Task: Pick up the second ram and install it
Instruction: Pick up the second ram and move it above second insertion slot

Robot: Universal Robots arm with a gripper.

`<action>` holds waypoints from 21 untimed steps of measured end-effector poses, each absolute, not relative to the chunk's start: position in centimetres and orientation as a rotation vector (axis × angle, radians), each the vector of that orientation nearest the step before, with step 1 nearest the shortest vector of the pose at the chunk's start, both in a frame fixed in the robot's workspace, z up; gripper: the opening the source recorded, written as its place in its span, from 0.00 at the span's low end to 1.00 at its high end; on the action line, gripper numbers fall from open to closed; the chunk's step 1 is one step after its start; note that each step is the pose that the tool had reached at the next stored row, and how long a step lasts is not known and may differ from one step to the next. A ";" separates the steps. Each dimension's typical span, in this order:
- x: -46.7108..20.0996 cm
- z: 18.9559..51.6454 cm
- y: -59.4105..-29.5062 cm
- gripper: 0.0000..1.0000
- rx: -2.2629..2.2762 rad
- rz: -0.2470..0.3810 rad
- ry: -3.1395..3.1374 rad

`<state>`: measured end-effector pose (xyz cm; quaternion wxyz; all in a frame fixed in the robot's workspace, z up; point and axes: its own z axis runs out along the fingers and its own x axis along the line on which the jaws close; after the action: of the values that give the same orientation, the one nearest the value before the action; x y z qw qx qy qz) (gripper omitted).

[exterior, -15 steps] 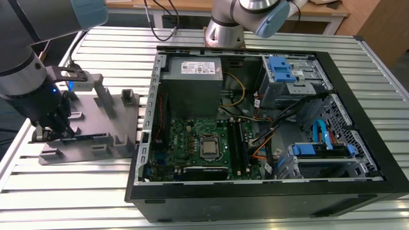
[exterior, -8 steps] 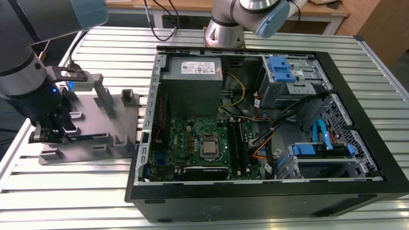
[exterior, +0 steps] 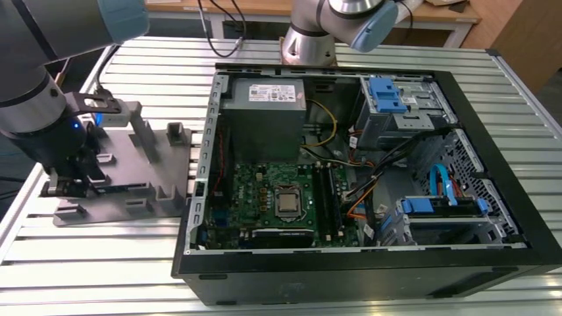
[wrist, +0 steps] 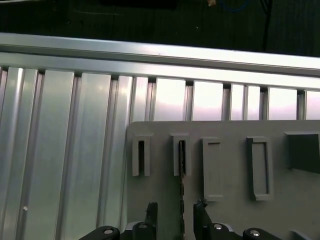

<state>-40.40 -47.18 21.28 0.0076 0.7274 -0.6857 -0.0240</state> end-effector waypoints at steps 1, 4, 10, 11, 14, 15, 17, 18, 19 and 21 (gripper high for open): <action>-40.4 21.1 -47.1 0.39 2.271 -0.076 -2.148; -40.4 20.7 -46.9 0.39 2.268 -0.081 -2.156; -40.4 19.8 -46.6 0.39 2.273 -0.092 -2.161; -40.4 19.6 -46.6 0.39 2.272 -0.092 -2.161; -40.4 19.5 -46.6 0.39 2.272 -0.092 -2.162; -40.4 19.5 -46.6 0.39 2.272 -0.092 -2.162; -40.4 19.4 -46.6 0.39 2.272 -0.092 -2.162; -40.4 19.4 -46.6 0.39 2.272 -0.092 -2.162; -40.4 19.4 -46.6 0.39 2.272 -0.092 -2.162; -40.4 19.4 -46.6 0.31 2.272 -0.092 -2.162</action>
<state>-40.39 -46.59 19.41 0.0021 0.7242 -0.6890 -0.0294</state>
